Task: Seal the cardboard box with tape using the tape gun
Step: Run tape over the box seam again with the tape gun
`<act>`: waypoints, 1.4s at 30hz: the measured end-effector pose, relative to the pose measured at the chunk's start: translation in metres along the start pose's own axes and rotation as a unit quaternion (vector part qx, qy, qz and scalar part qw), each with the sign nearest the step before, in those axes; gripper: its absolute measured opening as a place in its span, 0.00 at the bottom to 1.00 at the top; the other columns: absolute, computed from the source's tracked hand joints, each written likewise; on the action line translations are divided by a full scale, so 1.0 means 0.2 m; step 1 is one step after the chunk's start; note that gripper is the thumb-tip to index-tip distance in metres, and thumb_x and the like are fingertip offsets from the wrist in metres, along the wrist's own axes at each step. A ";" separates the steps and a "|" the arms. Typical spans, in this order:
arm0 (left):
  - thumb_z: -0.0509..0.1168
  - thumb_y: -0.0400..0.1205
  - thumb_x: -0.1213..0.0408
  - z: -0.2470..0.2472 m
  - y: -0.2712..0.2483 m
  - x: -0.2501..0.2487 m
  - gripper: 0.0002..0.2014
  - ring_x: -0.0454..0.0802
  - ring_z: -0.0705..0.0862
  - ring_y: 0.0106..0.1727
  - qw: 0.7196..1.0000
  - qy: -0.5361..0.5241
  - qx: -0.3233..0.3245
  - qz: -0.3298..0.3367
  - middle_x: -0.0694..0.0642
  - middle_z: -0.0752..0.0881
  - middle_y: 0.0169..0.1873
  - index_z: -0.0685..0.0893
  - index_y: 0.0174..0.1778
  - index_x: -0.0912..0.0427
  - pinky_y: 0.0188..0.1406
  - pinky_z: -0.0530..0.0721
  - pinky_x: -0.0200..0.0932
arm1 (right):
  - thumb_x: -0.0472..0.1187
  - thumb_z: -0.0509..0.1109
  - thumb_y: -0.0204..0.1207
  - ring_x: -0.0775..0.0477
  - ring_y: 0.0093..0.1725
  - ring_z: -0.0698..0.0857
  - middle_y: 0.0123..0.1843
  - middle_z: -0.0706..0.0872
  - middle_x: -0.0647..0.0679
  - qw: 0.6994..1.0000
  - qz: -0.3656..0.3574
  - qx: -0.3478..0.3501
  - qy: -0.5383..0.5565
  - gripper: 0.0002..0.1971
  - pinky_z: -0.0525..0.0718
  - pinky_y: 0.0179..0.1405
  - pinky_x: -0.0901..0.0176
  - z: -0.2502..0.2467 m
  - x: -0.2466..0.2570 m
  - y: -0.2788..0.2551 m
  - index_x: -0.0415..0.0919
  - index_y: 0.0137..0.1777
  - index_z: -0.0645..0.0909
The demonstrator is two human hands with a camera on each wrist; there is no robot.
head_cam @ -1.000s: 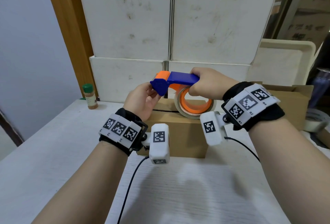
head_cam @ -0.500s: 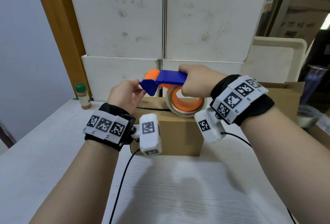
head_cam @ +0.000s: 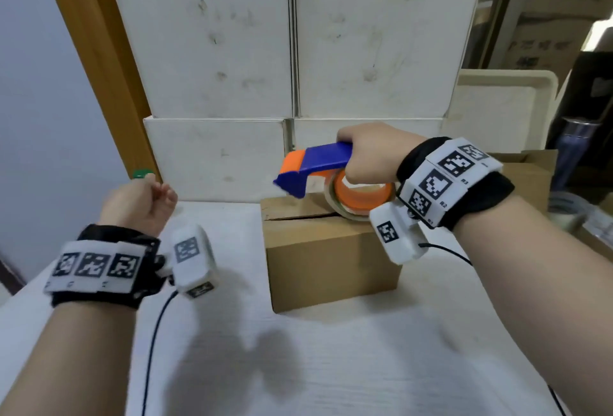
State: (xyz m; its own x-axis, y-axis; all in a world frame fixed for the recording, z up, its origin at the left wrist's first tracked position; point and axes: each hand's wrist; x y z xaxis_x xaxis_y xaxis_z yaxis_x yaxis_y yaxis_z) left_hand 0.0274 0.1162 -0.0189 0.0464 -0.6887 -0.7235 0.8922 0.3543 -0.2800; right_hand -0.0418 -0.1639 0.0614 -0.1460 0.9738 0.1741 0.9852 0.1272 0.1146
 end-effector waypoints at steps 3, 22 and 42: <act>0.53 0.88 0.58 -0.01 -0.03 -0.01 0.15 0.44 0.78 0.36 0.994 0.099 0.041 -0.012 0.51 0.72 0.31 0.71 0.36 0.59 0.26 0.84 0.36 | 0.34 0.64 0.69 0.47 0.38 0.76 0.36 0.76 0.51 1.000 -0.020 0.002 -0.006 0.09 0.69 0.28 0.63 0.01 0.03 0.01 0.46 0.48 0.75; 0.53 0.87 0.69 0.28 -0.30 0.30 0.09 0.57 0.87 0.46 0.939 0.207 0.251 -0.113 0.68 0.85 0.50 0.77 0.52 0.70 0.32 0.90 0.40 | 0.30 0.66 0.67 0.53 0.32 0.74 0.35 0.76 0.51 0.994 -0.012 -0.032 0.108 0.13 0.67 0.28 0.64 0.03 -0.05 -0.01 0.46 0.49 0.75; 0.61 0.83 0.56 0.31 -0.39 0.31 0.13 0.47 0.84 0.29 0.930 0.142 0.256 -0.224 0.54 0.79 0.31 0.77 0.49 0.65 0.32 0.87 0.36 | 0.28 0.69 0.66 0.52 0.34 0.78 0.39 0.79 0.51 0.980 -0.030 -0.021 0.198 0.19 0.72 0.30 0.65 0.03 -0.08 -0.02 0.47 0.53 0.76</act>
State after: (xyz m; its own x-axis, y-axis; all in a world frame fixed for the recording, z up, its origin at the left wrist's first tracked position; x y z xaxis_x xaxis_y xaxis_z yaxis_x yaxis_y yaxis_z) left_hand -0.0126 0.0067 -0.0026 -0.4369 -0.4744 -0.7643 0.8937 -0.3254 -0.3089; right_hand -0.0421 -0.1784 0.0523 -0.2349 0.8145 0.5305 0.9704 0.1655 0.1756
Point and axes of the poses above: each hand's wrist, its own y-axis towards the middle knuckle, its own z-axis out of the palm, x = y × z
